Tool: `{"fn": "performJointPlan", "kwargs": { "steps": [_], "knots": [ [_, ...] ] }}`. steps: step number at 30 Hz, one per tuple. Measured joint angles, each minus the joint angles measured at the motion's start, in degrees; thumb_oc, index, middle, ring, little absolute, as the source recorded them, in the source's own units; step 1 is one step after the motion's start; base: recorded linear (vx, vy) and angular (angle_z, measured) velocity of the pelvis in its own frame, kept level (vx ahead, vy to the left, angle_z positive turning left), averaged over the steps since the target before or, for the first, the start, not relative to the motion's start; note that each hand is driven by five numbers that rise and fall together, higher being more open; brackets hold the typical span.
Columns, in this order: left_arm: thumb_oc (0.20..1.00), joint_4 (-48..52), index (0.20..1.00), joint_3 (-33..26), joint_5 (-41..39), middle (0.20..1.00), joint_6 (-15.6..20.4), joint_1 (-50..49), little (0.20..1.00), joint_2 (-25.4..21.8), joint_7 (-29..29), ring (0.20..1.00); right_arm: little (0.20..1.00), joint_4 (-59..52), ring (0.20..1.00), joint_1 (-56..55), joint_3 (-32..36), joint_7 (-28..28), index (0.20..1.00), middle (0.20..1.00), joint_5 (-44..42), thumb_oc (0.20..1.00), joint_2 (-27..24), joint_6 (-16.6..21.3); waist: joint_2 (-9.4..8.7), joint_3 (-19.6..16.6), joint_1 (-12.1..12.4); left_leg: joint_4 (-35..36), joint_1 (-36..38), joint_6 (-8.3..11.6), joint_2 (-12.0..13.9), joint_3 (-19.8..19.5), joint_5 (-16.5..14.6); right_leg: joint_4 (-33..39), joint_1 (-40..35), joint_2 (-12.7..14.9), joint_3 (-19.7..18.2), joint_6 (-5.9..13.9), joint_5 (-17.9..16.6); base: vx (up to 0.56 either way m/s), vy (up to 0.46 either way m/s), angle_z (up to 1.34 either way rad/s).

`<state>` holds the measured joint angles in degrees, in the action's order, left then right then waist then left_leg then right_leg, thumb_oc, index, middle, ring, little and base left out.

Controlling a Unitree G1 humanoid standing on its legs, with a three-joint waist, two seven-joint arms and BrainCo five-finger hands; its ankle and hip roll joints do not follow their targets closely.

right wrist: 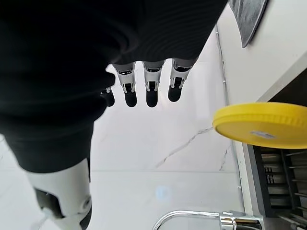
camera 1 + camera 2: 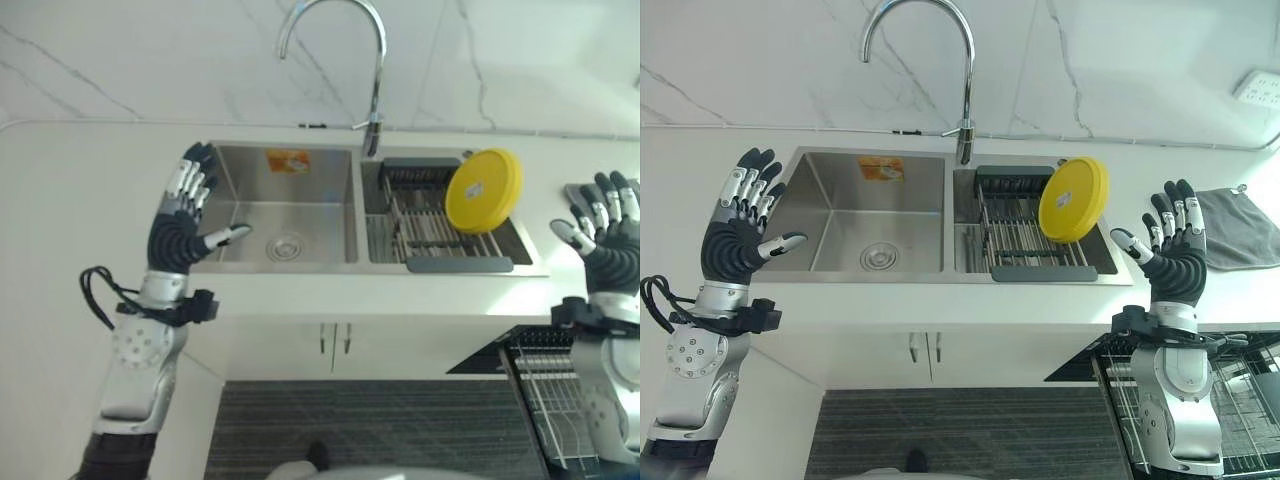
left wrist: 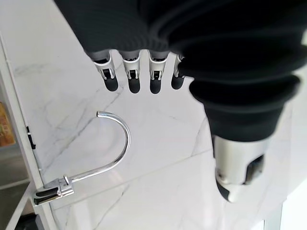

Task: Place the dishes in the dishwasher.

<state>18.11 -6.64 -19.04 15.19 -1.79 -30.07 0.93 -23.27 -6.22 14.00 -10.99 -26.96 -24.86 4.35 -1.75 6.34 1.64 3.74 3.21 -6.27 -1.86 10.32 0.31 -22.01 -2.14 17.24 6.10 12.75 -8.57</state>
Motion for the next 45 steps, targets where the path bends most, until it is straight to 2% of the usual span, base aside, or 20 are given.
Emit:
{"fn": "performJointPlan", "kwargs": {
  "steps": [1, 2, 3, 4, 5, 6, 7, 8, 10, 11, 13, 17, 20, 25, 29, 33, 35, 37, 39, 45],
  "knots": [
    [1.000, 0.04, 1.000, -0.07, 0.05, 1.000, 0.00, -0.13, 1.000, -0.40, 0.48, 1.000, 1.000, 0.17, 1.000, -0.58, 0.06, 0.04, 1.000, 1.000, -0.01, 1.000, 0.00, 0.05, 0.10, -0.04, -0.88, 0.11, 0.13, -0.52, -0.13, 0.05, -0.11, -4.88, 2.98, 0.34, -1.60, 0.42, -0.25, 0.09, 0.117, -0.09],
    [1.000, 0.07, 1.000, -0.16, 0.25, 1.000, 0.03, -0.32, 1.000, -0.23, 0.38, 1.000, 1.000, 0.28, 1.000, -0.57, -0.30, 0.45, 1.000, 1.000, -0.03, 1.000, -0.02, -0.02, 0.20, -0.02, -0.92, 0.05, 0.13, -0.79, 0.02, 0.77, -0.23, -8.51, 6.07, -0.09, -1.95, 0.13, 2.81, 0.11, 0.009, -0.14],
    [1.000, 0.08, 1.000, -0.17, 0.53, 1.000, -0.01, -0.57, 1.000, -0.29, 0.35, 1.000, 1.000, 0.22, 1.000, -0.63, -0.87, 1.26, 1.000, 1.000, -0.05, 1.000, -0.14, -0.02, 0.30, -0.04, -0.95, 0.33, 0.53, -0.80, 0.17, 1.59, -0.25, -8.00, 8.04, -0.83, -0.39, -1.04, 6.80, 0.12, -0.043, -0.35],
    [1.000, 0.16, 1.000, -0.17, 0.54, 1.000, -0.03, -0.54, 1.000, -0.63, 0.39, 1.000, 1.000, 0.17, 1.000, -0.81, -1.35, 1.87, 1.000, 1.000, -0.10, 1.000, -0.33, -0.01, 0.16, -0.04, -1.11, 0.53, 0.93, -0.55, 0.24, 2.41, -0.42, -4.70, 9.07, -1.69, 1.57, -1.65, 8.39, 0.11, -0.104, -0.44],
    [1.000, 0.22, 1.000, -0.24, 0.54, 1.000, -0.05, -0.44, 1.000, -0.84, 0.38, 1.000, 1.000, 0.14, 1.000, -0.89, -1.78, 2.51, 1.000, 1.000, -0.13, 1.000, -0.67, 0.03, 0.06, -0.17, -1.27, 0.81, 1.04, -0.32, 0.13, 3.41, -0.55, 1.28, 9.68, -2.47, 4.20, -1.88, 8.56, 0.17, -0.225, -0.40],
    [1.000, 0.25, 1.000, 0.05, 1.50, 1.000, -0.06, -0.20, 1.000, -1.02, 0.40, 1.000, 1.000, 0.23, 1.000, -0.91, -1.78, 3.15, 1.000, 1.000, -0.23, 1.000, -1.23, 0.34, -0.57, -0.44, -2.89, 0.78, 1.18, 0.15, -0.33, 3.85, -0.84, 12.69, 10.07, -2.92, 5.67, -2.39, 5.54, 0.23, -0.332, -0.38],
    [1.000, -0.10, 1.000, 1.12, 2.27, 1.000, -0.09, 0.40, 1.000, -1.36, 0.27, 1.000, 1.000, 0.46, 1.000, -0.84, -1.78, 4.05, 1.000, 1.000, -0.46, 1.000, -1.60, 0.49, -0.71, -0.58, -3.34, 0.75, 1.21, 1.19, -0.32, 4.09, -1.53, 20.70, 9.98, -2.58, 5.38, -1.67, 1.20, 0.26, -0.415, -0.15],
    [1.000, -0.13, 1.000, 2.49, 2.42, 1.000, -0.45, 0.62, 1.000, -1.36, 0.47, 1.000, 1.000, 0.50, 1.000, -0.81, -1.99, 4.44, 1.000, 1.000, -1.06, 1.000, -1.58, 0.49, -1.10, -0.69, -3.76, 0.81, 1.78, 1.71, -0.24, 3.37, -1.58, 24.63, 8.74, -2.43, 5.31, -2.61, -1.82, 0.20, -0.352, 0.12],
    [1.000, 0.04, 1.000, 2.65, 2.76, 1.000, -0.86, -0.23, 1.000, -1.49, 0.54, 1.000, 1.000, 0.52, 1.000, -1.50, -2.26, 4.74, 1.000, 1.000, -1.36, 1.000, -1.53, 0.49, -2.23, -1.28, -4.50, 0.88, 3.02, 3.48, -0.22, 2.32, -1.94, 24.91, 5.44, -2.85, 3.97, -4.24, -3.08, 0.14, -0.286, 0.30],
    [1.000, 0.59, 1.000, 2.04, 2.76, 1.000, -0.99, -1.97, 1.000, -1.47, 0.53, 1.000, 1.000, 0.78, 1.000, -1.85, -2.31, 5.38, 1.000, 1.000, -1.49, 1.000, -1.53, 0.47, -3.54, -2.14, -3.90, 0.87, 3.91, 5.06, -0.35, 2.03, -2.41, 26.54, 2.75, -3.64, 5.15, -4.53, -2.38, 0.14, -0.291, 0.09],
    [1.000, 0.99, 1.000, 2.57, 2.76, 1.000, -1.74, -3.20, 1.000, -0.79, 0.66, 1.000, 1.000, 2.65, 1.000, -1.27, -2.32, 5.85, 1.000, 1.000, -1.72, 1.000, -2.29, 0.21, -1.84, -2.13, -3.30, 0.37, 3.97, 7.17, 2.85, 1.11, -2.45, 27.26, 1.54, -6.77, 6.25, -5.35, -0.63, 0.12, -0.242, 0.11],
    [1.000, 2.19, 1.000, 2.49, 2.64, 1.000, -2.52, -2.52, 1.000, 0.33, 0.54, 1.000, 1.000, 2.45, 1.000, 1.18, -2.91, 8.48, 1.000, 1.000, -0.57, 1.000, -5.99, -0.18, -0.10, -2.25, -2.87, 1.12, 4.15, 9.45, 7.63, 1.03, -1.41, 27.11, 1.49, -11.75, 6.95, -7.49, 0.79, 0.09, -0.189, 0.02],
    [1.000, 2.17, 1.000, 2.52, 1.95, 1.000, -2.92, -2.04, 1.000, 1.10, 0.55, 1.000, 1.000, 2.45, 1.000, 1.64, -2.89, 9.89, 1.000, 1.000, -0.06, 1.000, -6.24, -0.38, -0.02, -2.23, -3.10, 1.20, 4.30, 10.54, 8.70, 1.07, -1.23, 27.14, 1.44, -12.85, 6.90, -8.41, 1.45, 0.06, -0.159, -0.03],
    [1.000, 2.08, 1.000, 2.70, 1.94, 1.000, -2.89, -1.97, 1.000, 1.11, 0.49, 1.000, 1.000, 2.90, 1.000, 2.40, -4.16, 11.05, 1.000, 1.000, -2.18, 1.000, -6.19, -2.49, 0.61, -2.40, -3.18, 1.22, 3.97, 10.64, 8.78, 0.98, -1.18, 27.16, 1.52, -12.61, 6.98, -8.36, 1.84, 0.00, -0.085, 0.03],
    [1.000, 2.08, 1.000, 4.46, 1.95, 1.000, -2.85, -1.40, 1.000, 1.12, 0.44, 1.000, 1.000, 3.26, 1.000, 3.82, -6.75, 10.45, 1.000, 1.000, -3.55, 1.000, -5.95, -2.67, 1.23, -2.76, -2.88, 1.21, 3.92, 10.67, 8.74, 0.79, -1.13, 27.14, 1.51, -12.58, 6.99, -8.75, 1.57, 0.00, -0.009, 0.01],
    [1.000, 1.98, 1.000, 4.98, 1.94, 1.000, -2.78, 0.36, 1.000, 1.32, -0.12, 1.000, 1.000, 6.54, 1.000, 8.61, -9.30, 7.04, 1.000, 1.000, -2.66, 1.000, -6.10, -2.71, 1.65, -3.01, -2.65, 1.20, 4.01, 10.75, 8.59, -0.20, -1.02, 27.13, 1.03, -12.60, 7.36, -8.95, 1.40, -0.02, 0.000, 0.09],
    [1.000, 1.97, 1.000, 5.94, 1.95, 1.000, -2.78, 0.86, 1.000, 1.31, -0.37, 1.000, 1.000, 9.47, 1.000, 11.55, -9.44, 5.18, 1.000, 1.000, 0.07, 1.000, -6.59, -2.75, 1.65, -3.02, -2.35, 1.20, 4.07, 10.75, 8.62, -0.29, -1.02, 27.13, 0.92, -12.55, 7.42, -8.95, 1.40, -0.01, 0.000, 0.04],
    [1.000, 1.96, 1.000, 6.23, 1.94, 1.000, -2.79, 0.90, 1.000, 1.31, -0.82, 1.000, 1.000, 10.58, 1.000, 12.41, -9.41, 3.89, 1.000, 1.000, 0.23, 1.000, -8.62, -2.88, 1.66, -3.02, -1.84, 1.20, 4.30, 10.75, 8.60, -0.34, -1.02, 27.13, 0.61, -12.51, 7.55, -8.95, 1.40, -0.01, 0.001, 0.02],
    [1.000, 1.14, 1.000, 6.29, 1.94, 1.000, -2.79, 1.24, 1.000, 1.33, -0.92, 1.000, 1.000, 12.32, 1.000, 13.14, -9.19, 2.79, 1.000, 1.000, -0.17, 1.000, -8.44, -3.01, 1.54, -3.09, -1.21, 1.20, 4.62, 10.76, 8.63, -0.33, -1.03, 27.13, 0.30, -12.55, 7.54, -8.95, 1.42, 0.00, 0.000, 0.00],
    [1.000, -0.84, 1.000, 6.29, 1.69, 1.000, -2.82, 1.72, 1.000, 1.29, -1.58, 1.000, 1.000, 19.62, 1.000, 16.95, -9.34, -0.44, 1.000, 1.000, -0.21, 1.000, -8.58, -5.24, 1.22, -3.26, -0.80, 1.23, 4.73, 10.76, 8.65, -0.38, -1.03, 27.14, 0.10, -12.44, 7.59, -8.95, 1.41, 0.00, 0.000, 0.00]
  ]
}}
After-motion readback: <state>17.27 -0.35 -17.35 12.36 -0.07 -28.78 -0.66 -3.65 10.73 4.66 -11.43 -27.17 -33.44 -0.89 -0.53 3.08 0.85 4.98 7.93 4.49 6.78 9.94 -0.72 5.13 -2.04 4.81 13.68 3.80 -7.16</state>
